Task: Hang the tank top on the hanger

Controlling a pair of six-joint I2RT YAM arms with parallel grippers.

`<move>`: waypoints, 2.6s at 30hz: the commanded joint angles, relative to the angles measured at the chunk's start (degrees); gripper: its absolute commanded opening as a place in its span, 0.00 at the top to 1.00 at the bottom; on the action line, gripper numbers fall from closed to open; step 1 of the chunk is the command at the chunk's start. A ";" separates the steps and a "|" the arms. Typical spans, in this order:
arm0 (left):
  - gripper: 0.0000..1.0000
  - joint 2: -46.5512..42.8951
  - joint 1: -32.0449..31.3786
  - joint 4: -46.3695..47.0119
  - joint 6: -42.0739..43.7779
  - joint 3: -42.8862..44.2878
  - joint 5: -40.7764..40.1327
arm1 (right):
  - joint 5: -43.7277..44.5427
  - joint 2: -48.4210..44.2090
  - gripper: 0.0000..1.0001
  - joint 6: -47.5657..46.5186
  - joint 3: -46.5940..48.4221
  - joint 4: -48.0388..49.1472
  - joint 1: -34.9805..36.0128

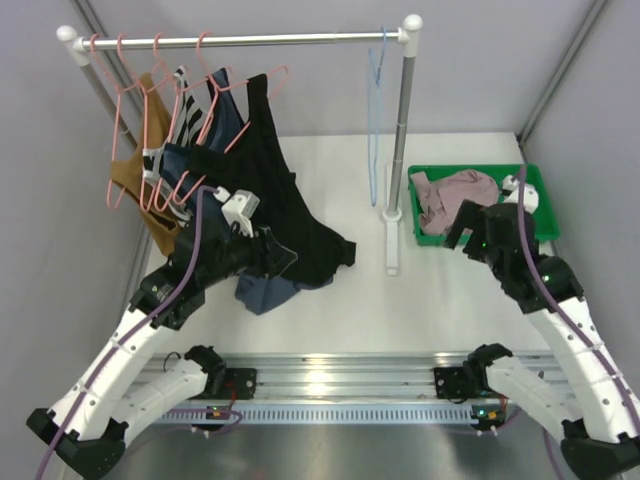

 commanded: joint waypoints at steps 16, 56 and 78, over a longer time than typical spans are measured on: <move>0.46 0.38 -0.20 -0.37 1.60 1.60 2.28 | -21.16 45.81 0.25 -2.95 16.63 16.61 -20.78; 0.47 -1.38 -0.20 -0.02 2.13 2.30 1.22 | -16.49 35.04 1.00 -9.10 58.02 -9.39 -14.37; 0.44 -4.01 -0.20 6.97 -3.66 -1.90 2.01 | -25.21 14.74 1.00 -3.21 41.28 -3.52 -5.50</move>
